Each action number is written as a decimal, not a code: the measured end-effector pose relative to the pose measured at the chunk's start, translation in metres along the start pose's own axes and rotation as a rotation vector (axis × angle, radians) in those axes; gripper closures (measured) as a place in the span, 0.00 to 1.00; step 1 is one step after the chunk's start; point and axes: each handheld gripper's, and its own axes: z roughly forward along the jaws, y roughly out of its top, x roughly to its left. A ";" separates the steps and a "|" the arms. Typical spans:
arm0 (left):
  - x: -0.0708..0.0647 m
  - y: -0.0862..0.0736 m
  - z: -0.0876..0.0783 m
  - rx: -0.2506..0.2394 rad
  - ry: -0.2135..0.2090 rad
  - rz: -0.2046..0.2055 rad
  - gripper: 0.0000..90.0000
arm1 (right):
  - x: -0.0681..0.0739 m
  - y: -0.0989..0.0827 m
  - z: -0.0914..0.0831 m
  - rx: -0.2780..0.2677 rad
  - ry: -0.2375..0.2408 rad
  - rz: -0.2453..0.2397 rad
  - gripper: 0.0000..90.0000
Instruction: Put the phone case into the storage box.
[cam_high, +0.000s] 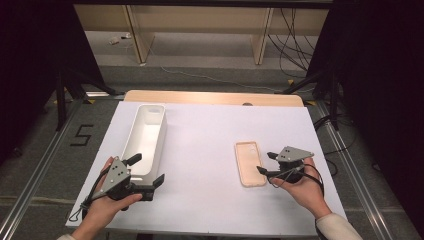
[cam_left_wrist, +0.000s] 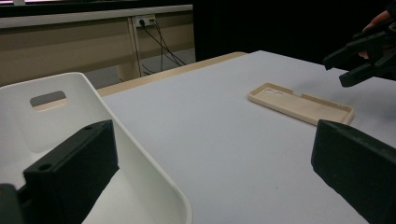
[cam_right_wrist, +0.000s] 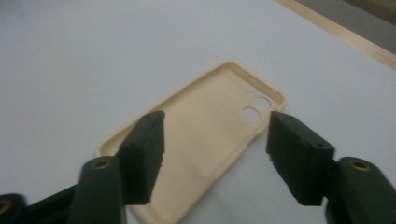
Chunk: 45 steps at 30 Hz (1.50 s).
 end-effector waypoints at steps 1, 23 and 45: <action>0.000 0.000 0.000 -0.001 0.000 0.000 0.00 | 0.000 0.000 0.001 -0.012 0.007 -0.013 0.33; -0.003 0.003 0.004 0.002 -0.001 0.004 0.00 | 0.007 0.000 0.006 0.032 0.087 -0.118 0.22; -0.006 0.001 -0.006 -0.003 0.013 0.001 0.00 | 0.014 0.021 0.021 0.328 0.122 -0.356 0.23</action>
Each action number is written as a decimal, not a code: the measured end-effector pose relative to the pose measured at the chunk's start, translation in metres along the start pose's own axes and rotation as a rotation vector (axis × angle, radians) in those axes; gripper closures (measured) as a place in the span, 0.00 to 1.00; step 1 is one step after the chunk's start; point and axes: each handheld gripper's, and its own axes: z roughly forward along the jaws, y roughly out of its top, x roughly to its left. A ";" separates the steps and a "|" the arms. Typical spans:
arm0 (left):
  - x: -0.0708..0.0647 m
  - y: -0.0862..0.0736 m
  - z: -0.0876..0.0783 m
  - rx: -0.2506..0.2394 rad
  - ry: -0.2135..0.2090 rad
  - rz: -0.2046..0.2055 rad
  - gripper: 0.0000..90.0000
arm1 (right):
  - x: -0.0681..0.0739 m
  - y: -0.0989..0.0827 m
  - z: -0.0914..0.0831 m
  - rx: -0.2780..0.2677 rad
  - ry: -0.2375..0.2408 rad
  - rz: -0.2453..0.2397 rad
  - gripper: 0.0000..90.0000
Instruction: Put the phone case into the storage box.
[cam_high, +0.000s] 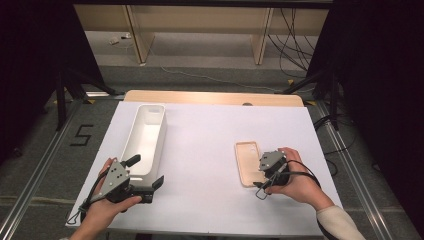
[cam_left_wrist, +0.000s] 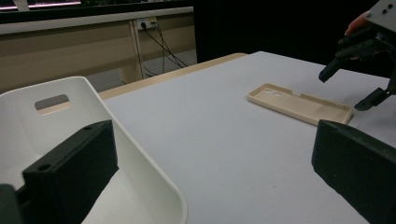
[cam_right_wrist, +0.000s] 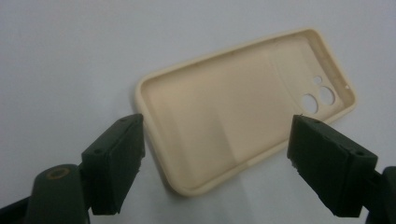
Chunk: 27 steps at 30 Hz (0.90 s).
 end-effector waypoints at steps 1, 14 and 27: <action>0.000 0.000 0.000 0.000 0.000 0.000 0.00 | 0.000 0.000 0.001 0.011 0.004 -0.007 0.23; 0.000 -0.001 -0.002 -0.002 0.006 -0.003 0.00 | 0.001 0.014 0.015 0.144 0.041 -0.109 0.24; 0.000 0.000 -0.002 -0.004 0.004 -0.003 0.00 | 0.000 0.022 0.025 0.246 0.044 -0.191 0.25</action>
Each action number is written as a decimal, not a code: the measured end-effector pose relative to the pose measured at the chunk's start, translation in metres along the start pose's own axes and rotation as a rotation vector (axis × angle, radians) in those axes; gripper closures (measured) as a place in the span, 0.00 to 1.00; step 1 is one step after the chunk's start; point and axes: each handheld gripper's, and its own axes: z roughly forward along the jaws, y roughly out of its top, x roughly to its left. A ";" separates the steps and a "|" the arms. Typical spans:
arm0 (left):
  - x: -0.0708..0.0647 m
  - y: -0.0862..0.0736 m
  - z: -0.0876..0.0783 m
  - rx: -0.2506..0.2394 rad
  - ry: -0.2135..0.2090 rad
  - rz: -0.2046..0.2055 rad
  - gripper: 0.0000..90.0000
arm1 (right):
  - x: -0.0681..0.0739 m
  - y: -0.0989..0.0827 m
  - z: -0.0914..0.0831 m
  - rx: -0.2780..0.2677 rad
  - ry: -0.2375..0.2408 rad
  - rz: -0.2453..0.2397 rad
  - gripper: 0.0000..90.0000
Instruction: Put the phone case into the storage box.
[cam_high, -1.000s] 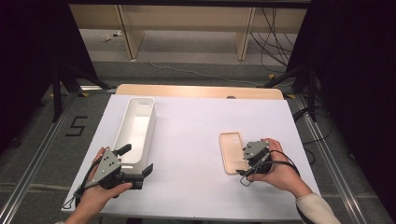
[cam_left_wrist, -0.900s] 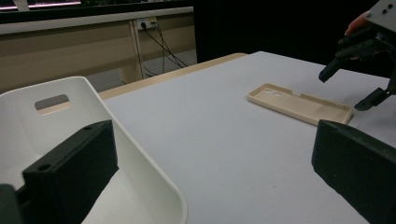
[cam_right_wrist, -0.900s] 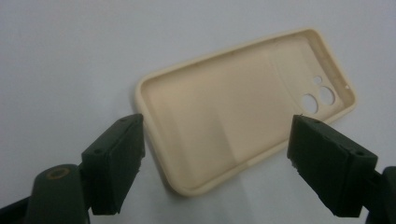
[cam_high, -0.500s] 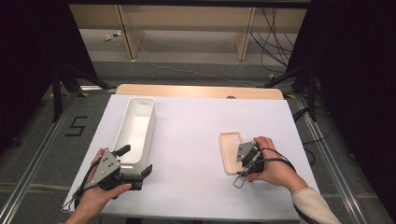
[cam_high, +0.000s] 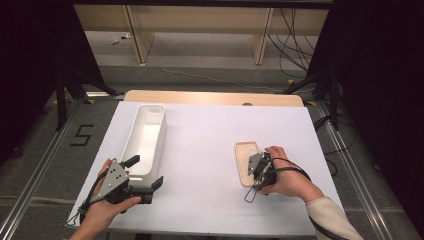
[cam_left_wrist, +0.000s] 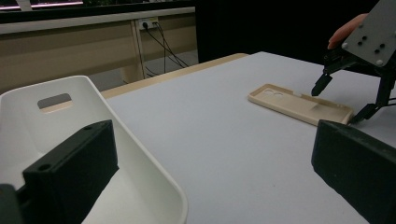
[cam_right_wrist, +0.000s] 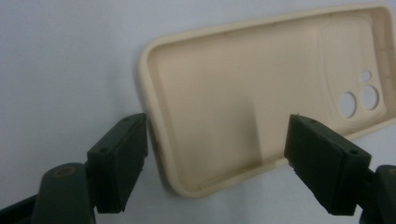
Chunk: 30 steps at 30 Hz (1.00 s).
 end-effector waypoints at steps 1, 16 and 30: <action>0.000 0.000 0.000 0.000 -0.001 0.000 0.00 | -0.001 0.001 0.000 0.001 0.003 -0.005 0.25; -0.001 0.000 0.000 0.000 -0.004 0.001 0.00 | -0.003 0.011 0.003 0.058 0.022 -0.044 0.26; -0.001 0.000 0.000 0.000 -0.005 0.007 0.00 | -0.004 0.018 0.004 0.099 0.074 -0.094 0.36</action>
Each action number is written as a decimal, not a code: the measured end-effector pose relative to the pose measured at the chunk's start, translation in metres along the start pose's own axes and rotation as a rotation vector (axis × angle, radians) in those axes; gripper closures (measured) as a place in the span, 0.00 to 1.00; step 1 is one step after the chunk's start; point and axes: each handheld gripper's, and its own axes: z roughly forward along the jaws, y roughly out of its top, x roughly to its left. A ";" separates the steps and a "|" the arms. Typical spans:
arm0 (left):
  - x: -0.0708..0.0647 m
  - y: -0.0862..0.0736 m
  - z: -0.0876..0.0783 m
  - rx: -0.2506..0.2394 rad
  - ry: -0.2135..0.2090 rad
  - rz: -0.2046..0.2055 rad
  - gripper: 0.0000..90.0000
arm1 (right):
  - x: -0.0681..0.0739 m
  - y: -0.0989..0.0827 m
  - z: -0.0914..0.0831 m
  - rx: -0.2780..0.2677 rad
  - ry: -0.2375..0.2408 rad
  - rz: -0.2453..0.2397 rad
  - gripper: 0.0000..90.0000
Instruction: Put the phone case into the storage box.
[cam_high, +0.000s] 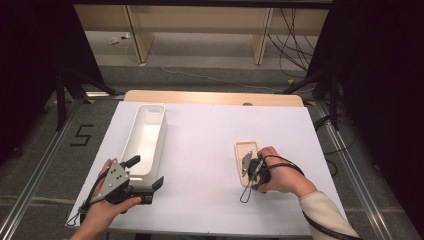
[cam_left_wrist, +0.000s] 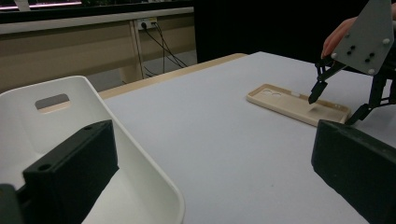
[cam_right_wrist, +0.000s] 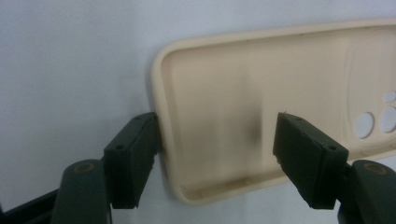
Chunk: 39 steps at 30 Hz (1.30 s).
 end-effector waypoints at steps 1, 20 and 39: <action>0.000 0.000 0.000 0.000 0.000 0.000 0.00 | 0.000 0.000 0.000 0.005 0.007 -0.001 0.37; 0.000 0.000 0.000 0.000 -0.001 -0.002 0.00 | 0.004 0.006 -0.003 0.032 0.065 -0.073 0.67; -0.001 0.000 0.000 0.000 -0.004 -0.003 0.00 | 0.009 0.007 -0.004 0.064 0.082 -0.073 0.80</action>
